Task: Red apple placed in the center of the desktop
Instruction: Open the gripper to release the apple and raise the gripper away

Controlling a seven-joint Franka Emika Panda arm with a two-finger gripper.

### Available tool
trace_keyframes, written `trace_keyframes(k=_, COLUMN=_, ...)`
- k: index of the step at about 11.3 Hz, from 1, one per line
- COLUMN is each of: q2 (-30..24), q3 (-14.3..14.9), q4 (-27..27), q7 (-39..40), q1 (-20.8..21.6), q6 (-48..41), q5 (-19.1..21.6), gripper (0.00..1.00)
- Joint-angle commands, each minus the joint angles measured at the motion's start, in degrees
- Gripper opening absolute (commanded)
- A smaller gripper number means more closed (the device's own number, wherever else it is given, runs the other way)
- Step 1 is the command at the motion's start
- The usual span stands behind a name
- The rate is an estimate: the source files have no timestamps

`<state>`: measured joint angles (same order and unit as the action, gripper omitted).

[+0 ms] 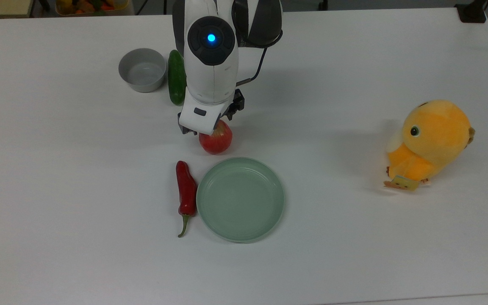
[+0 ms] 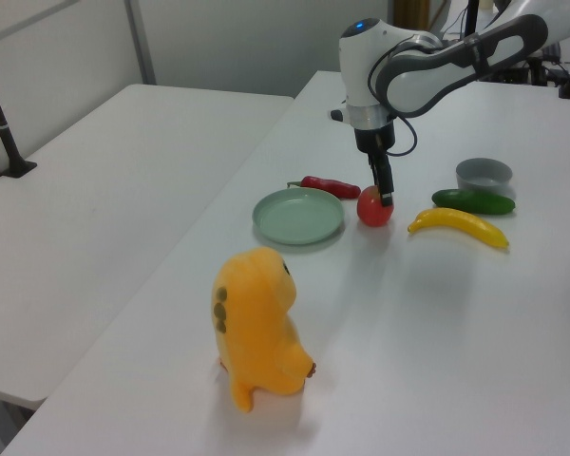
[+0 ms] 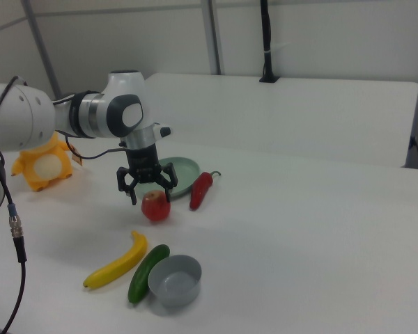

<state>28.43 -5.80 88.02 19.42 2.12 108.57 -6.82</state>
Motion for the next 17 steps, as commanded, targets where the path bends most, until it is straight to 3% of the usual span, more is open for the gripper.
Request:
trace_keyframes(k=1, q2=-1.62, q3=0.44, q4=0.3, q7=-0.96, q1=0.43, q6=-0.55, q5=-0.82, gripper=1.0)
trace_keyframes(k=3, q2=-4.77, q3=0.35, q4=0.57, q7=-1.05, q1=0.26, q6=-0.99, q5=-0.65, gripper=1.0)
trace_keyframes(k=5, q2=-8.81, q3=0.35, q4=-0.04, q7=-4.1, q1=0.08, q6=-6.85, q5=-0.65, gripper=1.0)
trace_keyframes(k=11, q2=-25.43, q3=0.35, q4=-0.05, q7=-15.27, q1=-0.62, q6=-21.37, q5=0.67, gripper=1.0)
trace_keyframes(k=14, q2=-30.27, q3=2.36, q4=0.3, q7=-19.58, q1=-0.45, q6=-23.58, q5=6.28, gripper=1.0)
trace_keyframes(k=17, q2=-31.16, q3=5.96, q4=0.65, q7=-22.05, q1=0.25, q6=-22.53, q5=11.47, gripper=1.0)
